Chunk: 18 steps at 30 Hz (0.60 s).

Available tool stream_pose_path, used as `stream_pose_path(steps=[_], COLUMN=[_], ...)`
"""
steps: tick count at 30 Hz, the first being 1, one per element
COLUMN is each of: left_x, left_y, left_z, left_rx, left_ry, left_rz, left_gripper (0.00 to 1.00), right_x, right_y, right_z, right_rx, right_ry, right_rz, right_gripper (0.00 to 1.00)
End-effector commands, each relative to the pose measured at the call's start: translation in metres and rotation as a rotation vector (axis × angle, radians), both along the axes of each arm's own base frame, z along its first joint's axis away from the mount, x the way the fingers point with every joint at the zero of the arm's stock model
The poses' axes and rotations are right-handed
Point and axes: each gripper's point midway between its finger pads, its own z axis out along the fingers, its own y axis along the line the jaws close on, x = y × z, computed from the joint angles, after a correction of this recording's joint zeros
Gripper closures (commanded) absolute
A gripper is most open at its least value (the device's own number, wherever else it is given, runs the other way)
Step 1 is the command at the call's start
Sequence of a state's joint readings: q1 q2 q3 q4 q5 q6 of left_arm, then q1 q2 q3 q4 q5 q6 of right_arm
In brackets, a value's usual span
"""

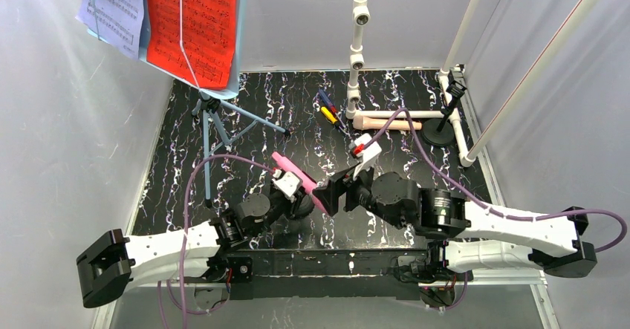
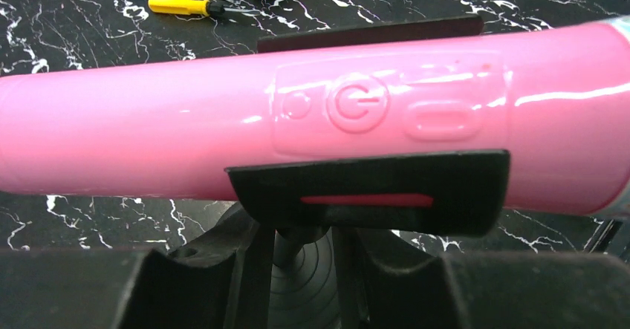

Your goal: Pack up the instrument practice props

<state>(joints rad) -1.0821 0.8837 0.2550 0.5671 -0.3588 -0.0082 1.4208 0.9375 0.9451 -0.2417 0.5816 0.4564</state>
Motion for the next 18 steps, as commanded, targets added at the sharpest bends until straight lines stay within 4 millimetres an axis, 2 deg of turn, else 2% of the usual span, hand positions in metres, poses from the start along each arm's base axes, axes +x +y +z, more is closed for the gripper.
stream_pose_path(steps=[1,4,10,14,18], left_x=[0.003,0.000,-0.002,-0.004,-0.006], left_y=[0.007,0.006,0.002,0.004,0.002], left_z=[0.009,0.008,0.008,0.007,0.005], left_rx=[0.073,0.080,0.078,0.073,0.066], left_ry=[-0.082,-0.082,-0.075,-0.067,-0.056], left_rz=[-0.016,-0.037,-0.060,-0.057,-0.070], left_gripper=[1.00,1.00,1.00,1.00,1.00], right_x=[0.003,0.007,0.013,0.021,0.027], right_y=[-0.020,-0.019,0.005,0.006,0.009], right_z=[0.013,0.017,-0.013,-0.035,-0.047], right_rx=[-0.098,-0.167,-0.268,-0.284,-0.266], right_ry=[0.009,0.003,0.100,0.154,0.198], right_rz=[-0.045,-0.058,0.020,0.043,0.082], right_gripper=[0.14,0.13,0.14,0.23,0.30])
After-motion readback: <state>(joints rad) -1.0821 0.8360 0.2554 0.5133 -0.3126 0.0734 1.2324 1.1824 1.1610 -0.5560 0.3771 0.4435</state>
